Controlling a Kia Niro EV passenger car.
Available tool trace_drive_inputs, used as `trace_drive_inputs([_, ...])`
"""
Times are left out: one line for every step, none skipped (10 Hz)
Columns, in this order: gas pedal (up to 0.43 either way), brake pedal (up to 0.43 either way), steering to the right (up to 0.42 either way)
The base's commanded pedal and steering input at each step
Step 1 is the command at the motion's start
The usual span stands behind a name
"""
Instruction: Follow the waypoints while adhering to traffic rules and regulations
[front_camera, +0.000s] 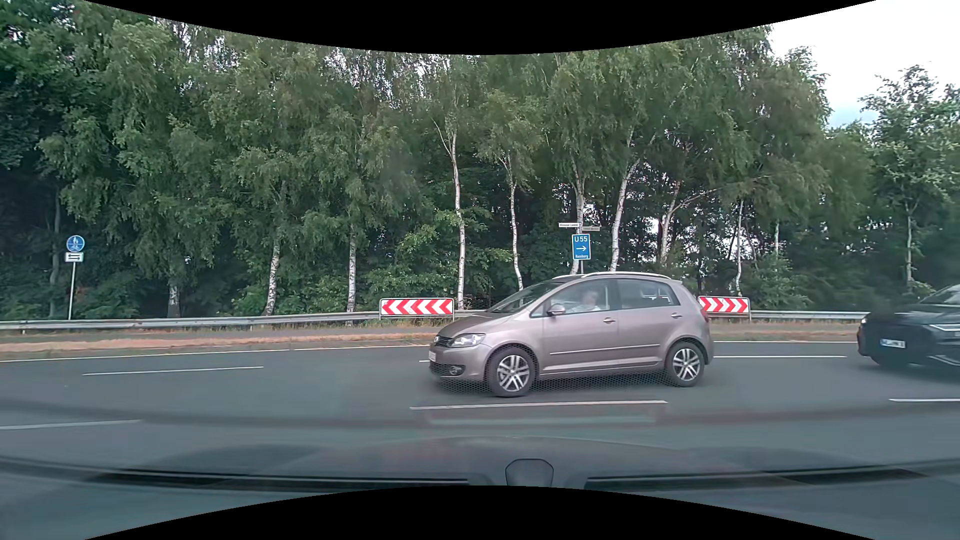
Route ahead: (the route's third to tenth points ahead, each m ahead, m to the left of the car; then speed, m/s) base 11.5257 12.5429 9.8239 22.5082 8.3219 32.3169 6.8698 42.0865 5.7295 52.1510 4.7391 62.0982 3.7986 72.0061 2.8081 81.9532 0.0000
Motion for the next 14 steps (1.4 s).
trace_drive_inputs([0.0, 0.244, -0.288])
trace_drive_inputs([0.0, 0.244, -0.289])
trace_drive_inputs([0.0, 0.244, -0.289])
trace_drive_inputs([0.0, 0.244, -0.289])
trace_drive_inputs([0.0, 0.244, -0.289])
trace_drive_inputs([0.0, 0.244, -0.289])
trace_drive_inputs([0.0, 0.244, -0.289])
trace_drive_inputs([0.0, 0.244, -0.289])
trace_drive_inputs([0.0, 0.244, -0.289])
trace_drive_inputs([0.0, 0.244, -0.289])
trace_drive_inputs([0.0, 0.244, -0.289])
trace_drive_inputs([0.0, 0.244, -0.289])
trace_drive_inputs([0.0, 0.244, -0.289])
trace_drive_inputs([0.0, 0.244, -0.289])
